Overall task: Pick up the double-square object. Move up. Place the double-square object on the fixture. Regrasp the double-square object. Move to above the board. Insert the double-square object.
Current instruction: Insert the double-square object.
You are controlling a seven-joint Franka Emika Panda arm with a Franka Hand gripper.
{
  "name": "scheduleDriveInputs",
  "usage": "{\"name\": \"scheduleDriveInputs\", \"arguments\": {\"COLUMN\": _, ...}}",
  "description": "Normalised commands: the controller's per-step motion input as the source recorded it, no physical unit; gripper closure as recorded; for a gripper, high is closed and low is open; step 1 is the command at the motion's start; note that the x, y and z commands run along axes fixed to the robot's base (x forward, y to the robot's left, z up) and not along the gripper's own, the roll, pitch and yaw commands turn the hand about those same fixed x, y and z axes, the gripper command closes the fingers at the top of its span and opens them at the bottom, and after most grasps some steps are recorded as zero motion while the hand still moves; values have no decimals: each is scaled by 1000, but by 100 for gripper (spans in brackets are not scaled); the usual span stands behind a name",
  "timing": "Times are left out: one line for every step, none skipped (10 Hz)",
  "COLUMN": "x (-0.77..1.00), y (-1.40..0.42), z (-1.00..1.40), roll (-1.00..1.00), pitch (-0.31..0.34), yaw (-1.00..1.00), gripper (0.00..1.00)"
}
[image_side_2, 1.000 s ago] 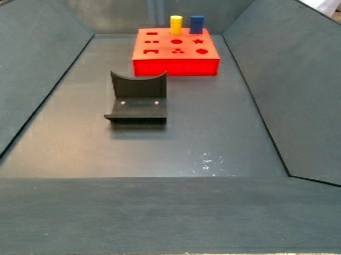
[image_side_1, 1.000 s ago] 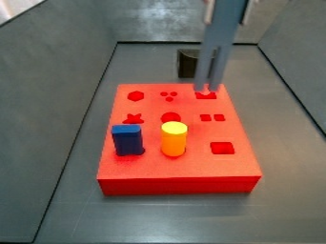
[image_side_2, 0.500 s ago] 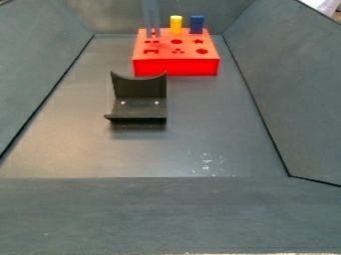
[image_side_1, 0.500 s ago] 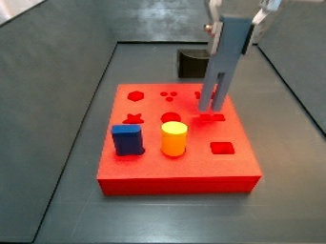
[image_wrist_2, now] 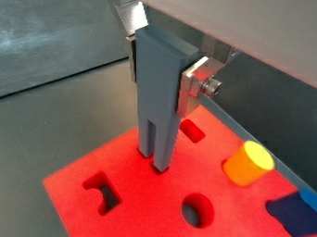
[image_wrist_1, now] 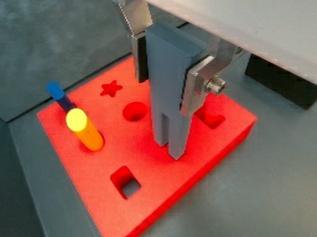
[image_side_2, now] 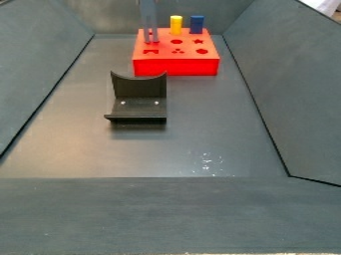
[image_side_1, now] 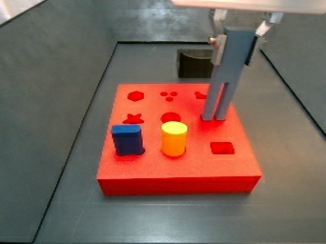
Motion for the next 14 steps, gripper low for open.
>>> {"name": "scheduleDriveInputs", "arguments": {"x": 0, "y": 0, "z": -163, "roll": 0, "pitch": 4, "yaw": -14, "gripper": 100}}
{"name": "scheduleDriveInputs", "arguments": {"x": -17, "y": 0, "z": -254, "roll": 44, "pitch": 33, "yaw": -49, "gripper": 100}}
{"name": "scheduleDriveInputs", "arguments": {"x": -183, "y": 0, "z": -349, "roll": 84, "pitch": 29, "yaw": -86, "gripper": 100}}
{"name": "scheduleDriveInputs", "arguments": {"x": -200, "y": 0, "z": -500, "roll": 117, "pitch": 11, "yaw": -66, "gripper": 100}}
{"name": "scheduleDriveInputs", "arguments": {"x": -200, "y": -26, "z": -814, "roll": 139, "pitch": 0, "yaw": -34, "gripper": 100}}
{"name": "scheduleDriveInputs", "arguments": {"x": -171, "y": 0, "z": -869, "roll": 157, "pitch": 6, "yaw": -100, "gripper": 100}}
{"name": "scheduleDriveInputs", "arguments": {"x": 0, "y": 0, "z": -654, "roll": 137, "pitch": 84, "yaw": -291, "gripper": 100}}
{"name": "scheduleDriveInputs", "arguments": {"x": 0, "y": 0, "z": -454, "roll": 29, "pitch": 76, "yaw": -409, "gripper": 100}}
{"name": "scheduleDriveInputs", "arguments": {"x": 0, "y": 0, "z": -446, "roll": 14, "pitch": 53, "yaw": -437, "gripper": 100}}
{"name": "scheduleDriveInputs", "arguments": {"x": -54, "y": 0, "z": -520, "roll": 0, "pitch": 0, "yaw": -283, "gripper": 100}}
{"name": "scheduleDriveInputs", "arguments": {"x": -89, "y": 0, "z": -429, "roll": 0, "pitch": 0, "yaw": 0, "gripper": 100}}
{"name": "scheduleDriveInputs", "arguments": {"x": -114, "y": -14, "z": -171, "roll": 10, "pitch": -83, "yaw": 0, "gripper": 100}}
{"name": "scheduleDriveInputs", "arguments": {"x": -29, "y": 0, "z": -54, "roll": 0, "pitch": -9, "yaw": 0, "gripper": 100}}
{"name": "scheduleDriveInputs", "arguments": {"x": 0, "y": 0, "z": -51, "roll": 0, "pitch": -49, "yaw": 0, "gripper": 100}}
